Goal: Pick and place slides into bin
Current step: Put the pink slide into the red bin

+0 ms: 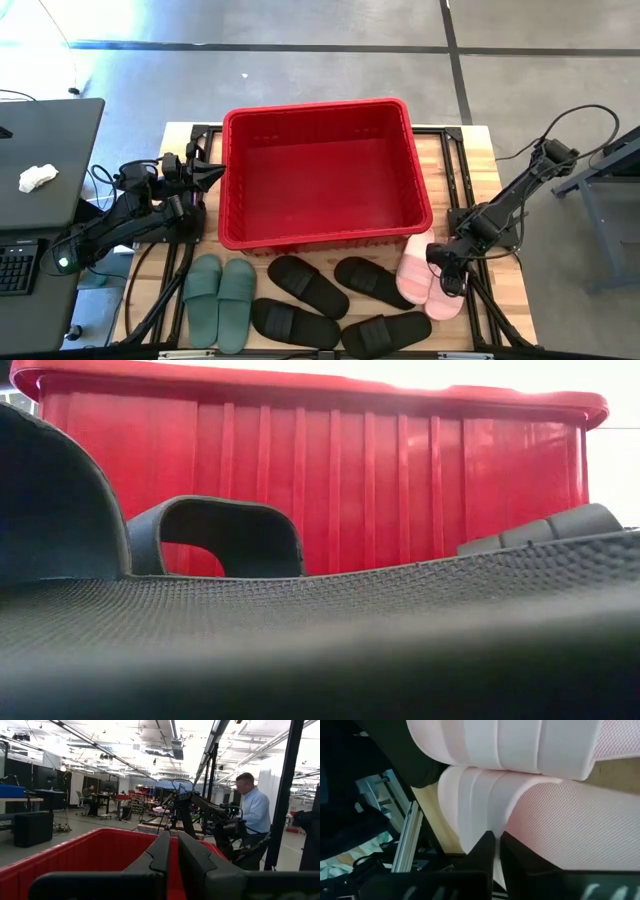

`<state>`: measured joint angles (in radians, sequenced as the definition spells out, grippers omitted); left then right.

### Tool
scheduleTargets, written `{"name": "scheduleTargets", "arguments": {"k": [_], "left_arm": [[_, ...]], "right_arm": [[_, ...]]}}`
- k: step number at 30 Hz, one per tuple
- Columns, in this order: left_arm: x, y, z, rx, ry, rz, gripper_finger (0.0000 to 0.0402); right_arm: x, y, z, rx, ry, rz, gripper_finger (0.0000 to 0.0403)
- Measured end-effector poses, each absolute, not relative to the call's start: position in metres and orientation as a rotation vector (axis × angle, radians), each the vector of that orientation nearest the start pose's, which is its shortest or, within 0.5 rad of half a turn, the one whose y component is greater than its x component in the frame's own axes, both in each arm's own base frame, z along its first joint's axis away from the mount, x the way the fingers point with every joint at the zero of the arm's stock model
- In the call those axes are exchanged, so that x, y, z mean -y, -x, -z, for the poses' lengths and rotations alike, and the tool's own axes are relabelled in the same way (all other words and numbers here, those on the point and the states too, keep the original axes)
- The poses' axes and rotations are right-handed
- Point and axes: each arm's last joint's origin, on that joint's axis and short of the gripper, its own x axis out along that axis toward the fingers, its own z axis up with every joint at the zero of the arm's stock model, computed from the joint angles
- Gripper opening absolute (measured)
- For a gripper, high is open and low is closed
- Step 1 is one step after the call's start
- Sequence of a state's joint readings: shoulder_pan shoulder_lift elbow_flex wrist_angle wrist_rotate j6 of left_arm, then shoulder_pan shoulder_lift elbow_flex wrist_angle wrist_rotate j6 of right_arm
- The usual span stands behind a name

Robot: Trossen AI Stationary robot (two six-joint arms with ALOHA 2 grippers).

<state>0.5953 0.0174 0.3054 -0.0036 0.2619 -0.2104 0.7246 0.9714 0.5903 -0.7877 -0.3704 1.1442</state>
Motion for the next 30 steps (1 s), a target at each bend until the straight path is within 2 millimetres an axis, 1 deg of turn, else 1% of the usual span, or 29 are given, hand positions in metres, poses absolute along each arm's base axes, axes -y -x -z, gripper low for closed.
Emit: {"name": "scheduleTargets", "arguments": {"k": [5, 8, 14, 18, 23, 27, 30], "left_arm": [[-0.031, -0.059, -0.262, 0.293, 0.089, -0.302, 0.0026], [-0.031, -0.059, -0.262, 0.294, 0.093, -0.302, 0.0026], [-0.031, -0.059, -0.262, 0.295, 0.093, -0.306, 0.0026], [-0.031, -0.059, -0.262, 0.295, 0.094, -0.308, 0.0026], [-0.031, -0.059, -0.262, 0.296, 0.094, -0.308, 0.0026], [-0.031, -0.059, -0.262, 0.296, 0.095, -0.309, 0.0026], [-0.031, -0.059, -0.262, 0.296, 0.094, -0.309, 0.0026]], "right_arm": [[-0.113, -0.111, -0.199, -1.581, -0.700, -0.166, 0.0003], [-0.114, -0.111, -0.200, -1.614, -0.749, -0.151, 0.0002], [-0.118, -0.113, -0.219, -1.595, -0.793, -0.186, 0.0001], [-0.121, -0.116, -0.238, -1.575, -0.808, -0.214, 0.0001], [-0.126, -0.121, -0.272, -1.494, -0.853, -0.301, 0.0000], [-0.127, -0.125, -0.302, -1.391, -0.878, -0.347, 0.0000], [-0.127, -0.127, -0.324, -1.287, -0.891, -0.352, 0.0000]]}}
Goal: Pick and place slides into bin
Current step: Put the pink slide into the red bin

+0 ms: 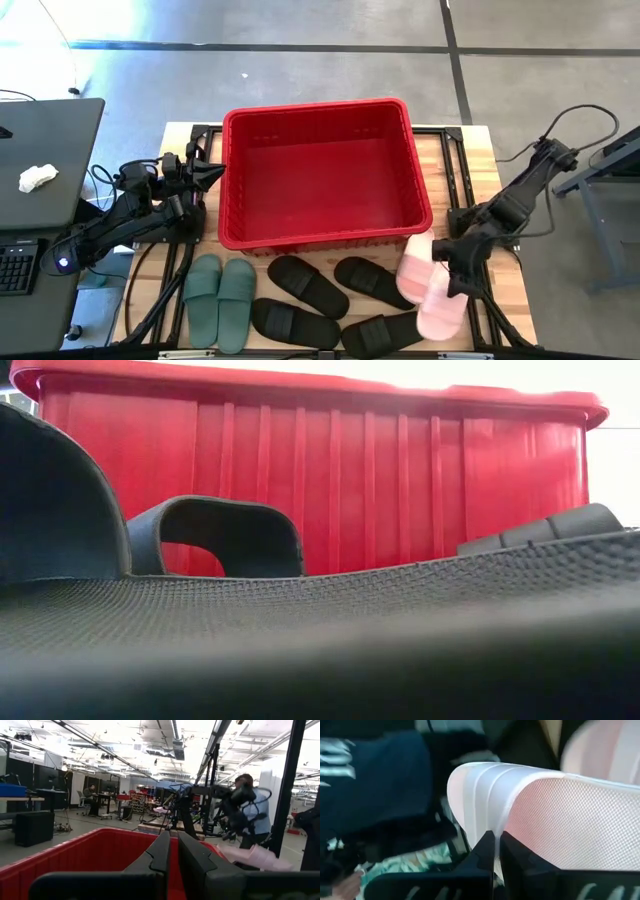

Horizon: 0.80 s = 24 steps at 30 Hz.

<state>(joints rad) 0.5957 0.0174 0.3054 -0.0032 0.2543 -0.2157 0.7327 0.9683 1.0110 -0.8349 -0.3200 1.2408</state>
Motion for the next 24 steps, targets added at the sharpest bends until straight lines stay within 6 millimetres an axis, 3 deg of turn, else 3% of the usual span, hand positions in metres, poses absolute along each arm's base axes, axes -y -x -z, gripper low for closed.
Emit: {"name": "scheduleTargets", "arguments": {"k": [11, 24], "left_arm": [[-0.031, -0.058, -0.262, 0.298, 0.096, -0.321, 0.0026], [-0.032, -0.058, -0.262, 0.303, 0.101, -0.347, 0.0026]], "right_arm": [[-0.113, -0.134, -0.382, -0.837, -0.826, -0.247, 0.0000], [-0.081, -0.159, -0.407, -0.473, -0.814, -0.053, 0.0000]]}}
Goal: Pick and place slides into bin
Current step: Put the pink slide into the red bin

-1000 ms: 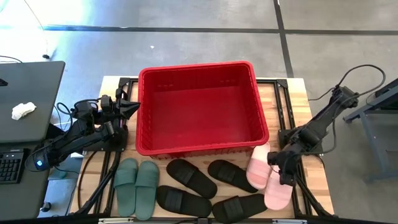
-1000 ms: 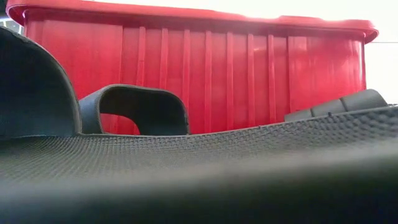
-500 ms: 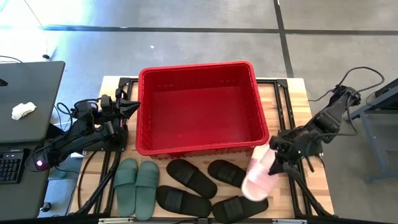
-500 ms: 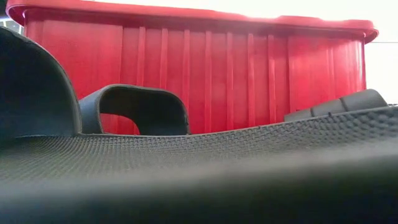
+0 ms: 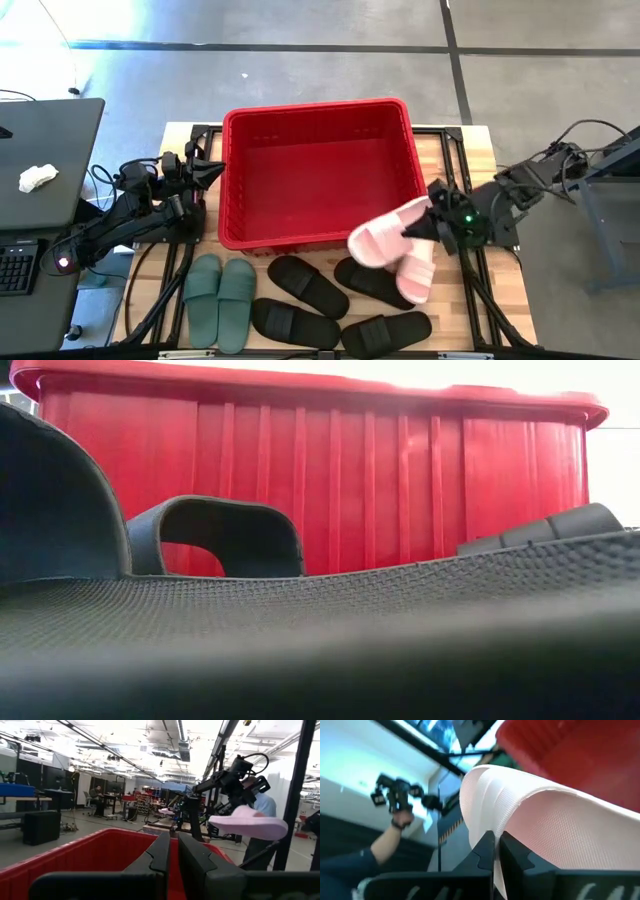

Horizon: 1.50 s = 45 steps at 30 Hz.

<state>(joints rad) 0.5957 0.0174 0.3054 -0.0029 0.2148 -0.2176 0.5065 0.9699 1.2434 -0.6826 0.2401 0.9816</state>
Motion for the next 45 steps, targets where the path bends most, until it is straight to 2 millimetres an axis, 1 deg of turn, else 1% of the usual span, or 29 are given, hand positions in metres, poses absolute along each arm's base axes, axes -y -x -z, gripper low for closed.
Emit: {"name": "scheduleTargets", "arguments": {"k": [6, 12, 14, 20, 24, 28, 32, 36, 39, 43, 45], "left_arm": [[-0.033, -0.058, -0.262, 0.310, 0.103, -0.390, 0.0026], [-0.036, -0.056, -0.263, 0.313, 0.046, -0.518, 0.0026], [-0.037, -0.055, -0.263, 0.312, 0.027, -0.558, 0.0026], [-0.038, -0.053, -0.266, 0.323, -0.079, -0.646, 0.0026], [-0.037, -0.052, -0.270, 0.348, -0.155, -0.660, 0.0026], [-0.036, -0.051, -0.274, 0.367, -0.221, -0.671, 0.0026], [-0.036, -0.051, -0.274, 0.349, -0.276, -0.672, 0.0026], [-0.034, -0.052, -0.274, 0.339, -0.333, -0.604, 0.0026], [-0.035, -0.055, -0.274, 0.343, -0.297, -0.537, 0.0026], [-0.040, -0.064, -0.271, 0.325, -0.134, -0.504, 0.0026], [-0.044, -0.070, -0.270, 0.304, -0.079, -0.489, 0.0026]], "right_arm": [[-0.058, -0.171, -0.413, -0.358, -0.848, 0.036, 0.0000], [-0.034, -0.181, -0.413, -0.297, -0.875, 0.165, 0.0000], [-0.025, -0.188, -0.412, -0.281, -0.889, 0.192, 0.0000], [0.000, -0.220, -0.405, -0.270, -0.913, 0.198, 0.0000], [0.013, -0.240, -0.394, -0.306, -0.939, 0.206, 0.0000], [0.026, -0.254, -0.385, -0.307, -0.985, 0.253, 0.0000], [0.040, -0.268, -0.376, -0.292, -1.037, 0.319, 0.0000], [0.052, -0.285, -0.372, -0.224, -1.013, 0.313, 0.0000], [0.059, -0.298, -0.371, -0.162, -0.947, 0.284, 0.0000], [0.068, -0.308, -0.365, -0.161, -0.806, 0.268, 0.0000], [0.071, -0.311, -0.361, -0.179, -0.738, 0.274, 0.0000]]}}
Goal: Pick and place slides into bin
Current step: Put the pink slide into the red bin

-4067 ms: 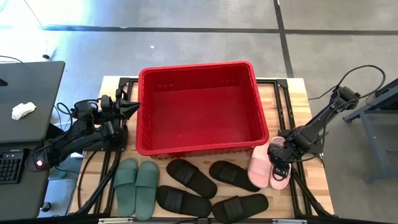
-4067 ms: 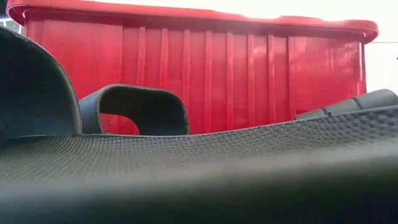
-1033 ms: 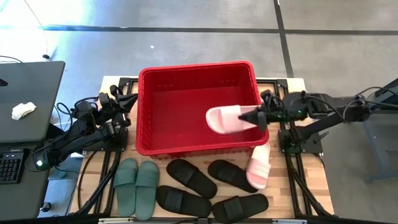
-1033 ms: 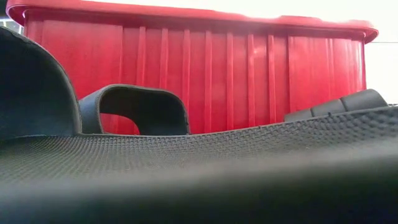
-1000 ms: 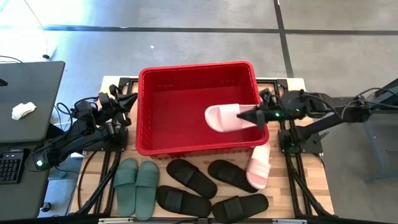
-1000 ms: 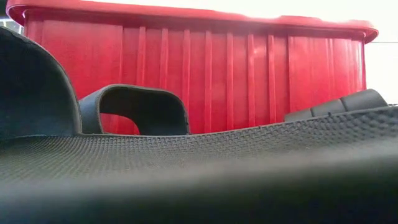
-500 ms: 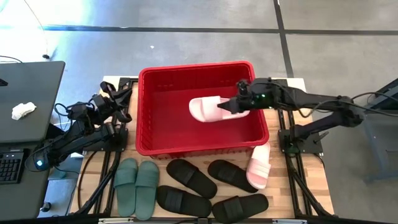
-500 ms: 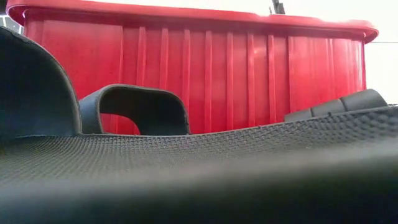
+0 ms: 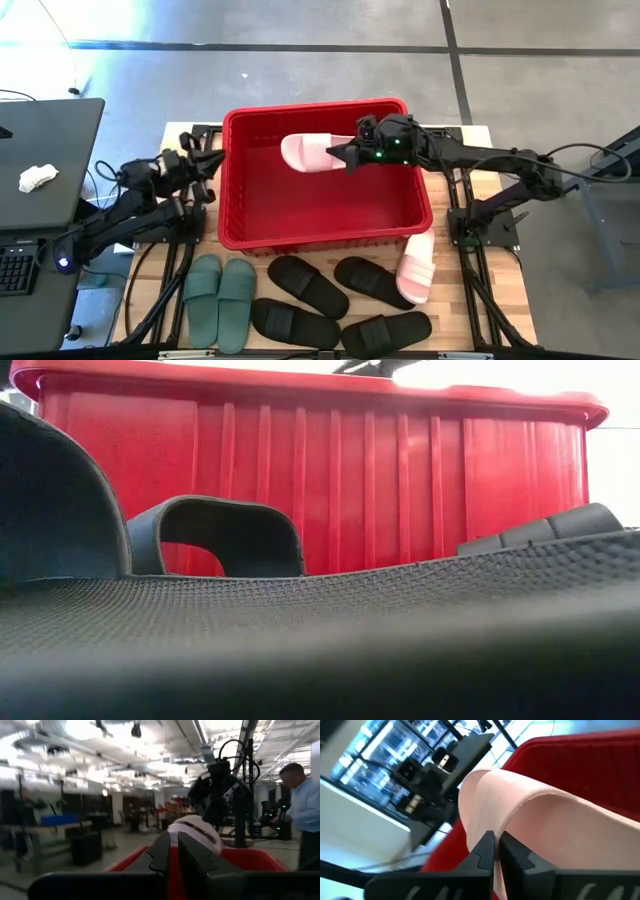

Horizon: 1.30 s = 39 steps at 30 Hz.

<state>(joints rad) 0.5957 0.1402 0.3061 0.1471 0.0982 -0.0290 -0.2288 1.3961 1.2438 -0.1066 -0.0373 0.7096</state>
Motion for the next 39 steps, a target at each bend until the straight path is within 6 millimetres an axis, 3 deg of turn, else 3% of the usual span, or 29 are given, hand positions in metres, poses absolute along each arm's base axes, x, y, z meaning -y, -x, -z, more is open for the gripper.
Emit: {"name": "scheduleTargets", "arguments": {"k": [4, 10, 17, 29, 39], "left_arm": [[-0.050, -0.081, -0.274, 0.338, -0.028, -0.434, 0.0026], [-0.059, -0.094, -0.284, 0.433, -0.011, -0.413, 0.0026], [-0.074, -0.116, -0.289, 0.356, 0.082, -0.415, 0.0038], [-0.105, -0.163, -0.321, 0.188, 0.127, -0.433, 0.0204], [-0.128, -0.199, -0.335, 0.106, 0.186, -0.393, 0.0280]], "right_arm": [[0.074, -0.314, -0.358, -0.190, -0.579, 0.297, 0.0000], [0.076, -0.314, -0.368, -0.111, -0.323, 0.335, 0.0000], [0.077, -0.313, -0.388, -0.091, -0.060, 0.353, 0.0000], [0.073, -0.314, -0.394, -0.109, 0.143, 0.334, 0.0000], [0.061, -0.316, -0.394, -0.141, 0.276, 0.406, 0.0000]]}}
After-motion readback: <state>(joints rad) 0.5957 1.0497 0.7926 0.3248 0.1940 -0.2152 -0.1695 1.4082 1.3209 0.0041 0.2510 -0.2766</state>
